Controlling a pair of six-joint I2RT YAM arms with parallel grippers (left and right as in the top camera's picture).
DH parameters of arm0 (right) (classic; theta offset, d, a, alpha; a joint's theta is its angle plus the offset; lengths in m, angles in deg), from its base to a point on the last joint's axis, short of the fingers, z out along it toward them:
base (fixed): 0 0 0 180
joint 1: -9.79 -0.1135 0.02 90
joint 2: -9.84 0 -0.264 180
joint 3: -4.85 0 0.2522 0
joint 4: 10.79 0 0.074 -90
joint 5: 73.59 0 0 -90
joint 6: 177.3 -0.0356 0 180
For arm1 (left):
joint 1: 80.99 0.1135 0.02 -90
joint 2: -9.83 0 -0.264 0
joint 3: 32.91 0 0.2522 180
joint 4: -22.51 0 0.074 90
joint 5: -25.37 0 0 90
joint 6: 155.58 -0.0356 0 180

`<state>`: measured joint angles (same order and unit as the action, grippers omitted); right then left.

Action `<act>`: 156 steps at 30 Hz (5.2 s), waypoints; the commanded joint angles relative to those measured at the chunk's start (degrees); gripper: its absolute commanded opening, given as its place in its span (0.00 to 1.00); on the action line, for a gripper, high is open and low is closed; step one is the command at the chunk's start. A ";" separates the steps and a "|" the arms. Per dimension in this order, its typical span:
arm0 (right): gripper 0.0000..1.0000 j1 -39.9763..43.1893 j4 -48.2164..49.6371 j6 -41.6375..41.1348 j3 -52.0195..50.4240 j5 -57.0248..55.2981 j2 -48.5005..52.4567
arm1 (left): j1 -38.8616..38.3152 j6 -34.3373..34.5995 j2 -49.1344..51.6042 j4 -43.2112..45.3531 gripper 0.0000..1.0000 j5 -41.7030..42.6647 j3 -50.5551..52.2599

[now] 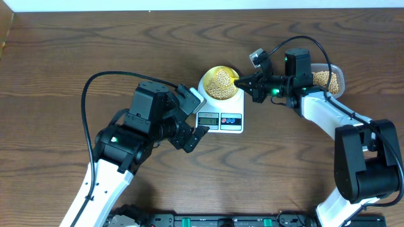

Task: Scoop item into bowl and weigh 50g on scale
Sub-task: 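Tilt the scoop with the right gripper, pouring beans gradually into the bowl, then carry the yellow scoop right back over the soybean tub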

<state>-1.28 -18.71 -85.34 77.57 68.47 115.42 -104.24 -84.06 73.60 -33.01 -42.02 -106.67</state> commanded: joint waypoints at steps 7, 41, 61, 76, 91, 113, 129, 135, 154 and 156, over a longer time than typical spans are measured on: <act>0.01 -0.28 0.63 0.90 -0.26 0.70 0.50 | 0.35 -0.98 0.28 0.04 0.94 0.72 -0.04; 0.01 0.00 2.71 -0.87 -0.26 3.39 0.50 | 0.35 -0.98 0.28 0.04 0.94 0.72 -0.04; 0.01 1.99 2.47 -13.92 -0.26 5.53 0.50 | 0.35 -0.98 0.28 0.04 0.94 0.72 -0.04; 0.01 1.99 2.27 -10.84 -0.26 5.51 0.50 | 0.35 -0.98 0.28 0.04 0.94 0.72 -0.04; 0.01 1.99 0.74 -10.03 -0.26 5.51 0.50 | 0.35 -0.98 0.28 0.04 0.94 0.74 -0.04; 0.01 2.36 1.03 -13.81 -0.26 16.13 0.50 | 0.35 -0.98 0.28 0.02 0.94 0.74 -0.04; 0.01 12.63 12.07 -28.39 -0.26 17.55 0.50 | 0.35 -0.98 0.28 0.02 0.94 0.72 -0.04; 0.01 17.97 14.60 -35.12 -0.26 18.73 0.50 | 0.35 -0.98 0.28 0.02 0.94 0.72 -0.04; 0.01 31.56 21.62 -44.52 -0.26 21.09 0.50 | 0.35 -0.98 0.28 0.02 0.94 0.72 -0.04; 0.01 32.54 21.62 -44.57 -0.26 20.74 0.50 | 0.35 -0.98 0.28 0.02 0.94 0.72 -0.04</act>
<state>30.04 2.71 -129.04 77.35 88.77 115.42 -104.24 -84.06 73.60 -33.01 -42.02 -106.67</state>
